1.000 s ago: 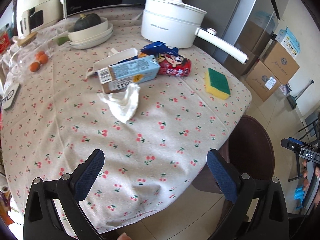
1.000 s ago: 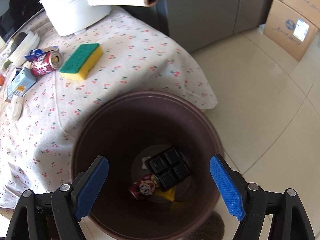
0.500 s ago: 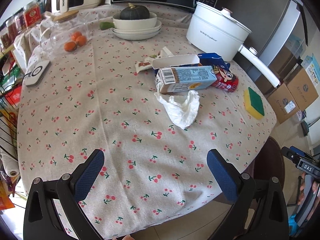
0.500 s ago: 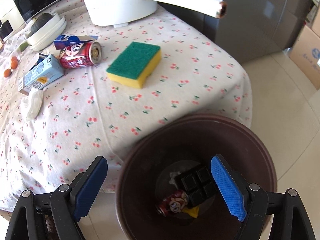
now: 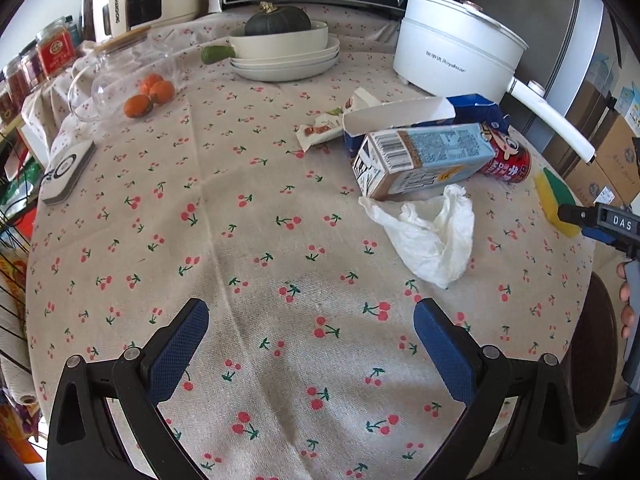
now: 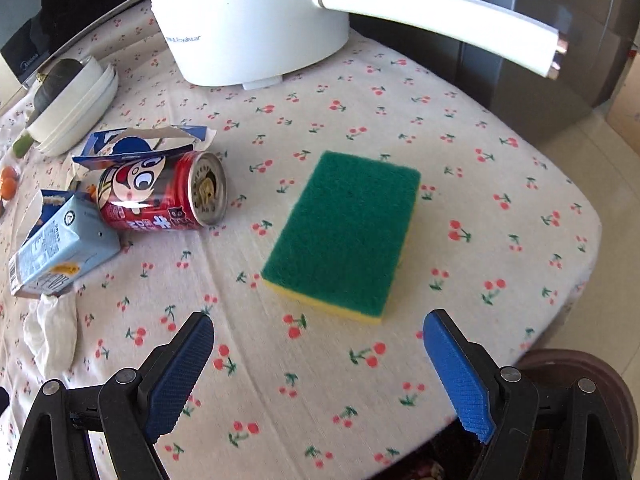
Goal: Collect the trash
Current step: 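Grasp the green-yellow sponge with the right gripper, then carry the sponge over the bin with the right gripper while the left gripper grasps the white tissue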
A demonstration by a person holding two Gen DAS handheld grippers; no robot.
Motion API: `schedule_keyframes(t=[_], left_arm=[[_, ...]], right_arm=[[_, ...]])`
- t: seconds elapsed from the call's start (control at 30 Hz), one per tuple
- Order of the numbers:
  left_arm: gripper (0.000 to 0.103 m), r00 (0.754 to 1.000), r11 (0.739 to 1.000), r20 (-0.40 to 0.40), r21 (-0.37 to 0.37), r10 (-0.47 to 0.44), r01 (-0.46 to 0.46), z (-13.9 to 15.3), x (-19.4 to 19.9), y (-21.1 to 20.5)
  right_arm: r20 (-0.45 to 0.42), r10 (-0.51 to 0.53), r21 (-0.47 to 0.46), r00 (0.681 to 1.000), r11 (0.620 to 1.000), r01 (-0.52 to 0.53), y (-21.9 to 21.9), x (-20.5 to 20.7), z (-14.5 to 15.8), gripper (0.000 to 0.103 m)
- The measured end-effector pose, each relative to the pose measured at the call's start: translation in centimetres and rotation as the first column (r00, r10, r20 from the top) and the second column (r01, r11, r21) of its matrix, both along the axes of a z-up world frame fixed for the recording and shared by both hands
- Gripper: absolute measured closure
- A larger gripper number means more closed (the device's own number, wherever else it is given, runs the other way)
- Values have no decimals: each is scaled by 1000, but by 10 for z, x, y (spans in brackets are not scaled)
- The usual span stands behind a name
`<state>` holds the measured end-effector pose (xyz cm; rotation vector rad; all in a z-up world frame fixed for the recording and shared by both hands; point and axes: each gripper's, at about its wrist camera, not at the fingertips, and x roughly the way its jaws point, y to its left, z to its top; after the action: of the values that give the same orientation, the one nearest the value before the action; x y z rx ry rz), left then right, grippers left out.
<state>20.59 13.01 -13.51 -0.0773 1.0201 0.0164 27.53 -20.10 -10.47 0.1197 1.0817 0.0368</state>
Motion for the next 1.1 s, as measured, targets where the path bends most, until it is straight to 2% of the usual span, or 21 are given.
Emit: schedule_keyframes(t=[0.07, 0.13, 0.2, 0.23, 0.33, 0.43, 0.57, 0.63, 0.7, 0.77, 0.87, 0.97, 1.1], left_arm=[[0, 999, 1000, -48, 28, -5, 7, -19, 2, 2], [0, 997, 992, 35, 112, -62, 58, -22, -4, -4], [0, 991, 990, 80, 92, -111, 103, -25, -8, -6], [0, 991, 994, 91, 63, -95, 90, -26, -8, -4], [0, 992, 994, 93, 72, -87, 80, -27, -8, -7], [0, 992, 995, 101, 76, -72, 64, -28, -9, -8], [0, 993, 996, 103, 76, -57, 50, -27, -12, -11], [0, 993, 996, 103, 76, -51, 43, -26, -11, -11], [0, 994, 996, 102, 78, -47, 39, -26, -11, -12], [0, 995, 996, 91, 77, -48, 41, -25, -11, -12], [0, 997, 996, 45, 67, -59, 56, -23, -11, -14], [0, 993, 992, 2, 35, -119, 118, -19, -14, -24], [0, 981, 981, 43, 43, -190, 189, -2, -18, -50]], right_arm=[[1, 4, -17, 1000, 1000, -4, 7, 7, -7, 14], [3, -4, -54, 1000, 999, 4, 13, 14, -12, 13], [8, -22, -68, 1000, 997, 23, 15, 18, -16, 11], [11, -35, -66, 999, 997, 36, 14, 19, -18, 11], [19, -75, -42, 997, 996, 76, 7, 22, -22, 11], [23, -129, -58, 991, 990, 130, -5, 26, -24, 12], [32, -155, -43, 987, 987, 157, -17, 27, -27, 14], [46, -135, -26, 990, 990, 136, -19, 26, -24, 18], [55, -91, 2, 994, 996, 91, -17, 23, -21, 36], [47, -62, -22, 997, 998, 63, -11, 21, -18, 37], [46, -33, -8, 998, 999, 34, -11, 10, -8, 39], [59, -16, -13, 998, 1000, 16, -14, -5, 8, 39], [76, 3, -26, 997, 1000, -1, -21, -26, 28, 39]])
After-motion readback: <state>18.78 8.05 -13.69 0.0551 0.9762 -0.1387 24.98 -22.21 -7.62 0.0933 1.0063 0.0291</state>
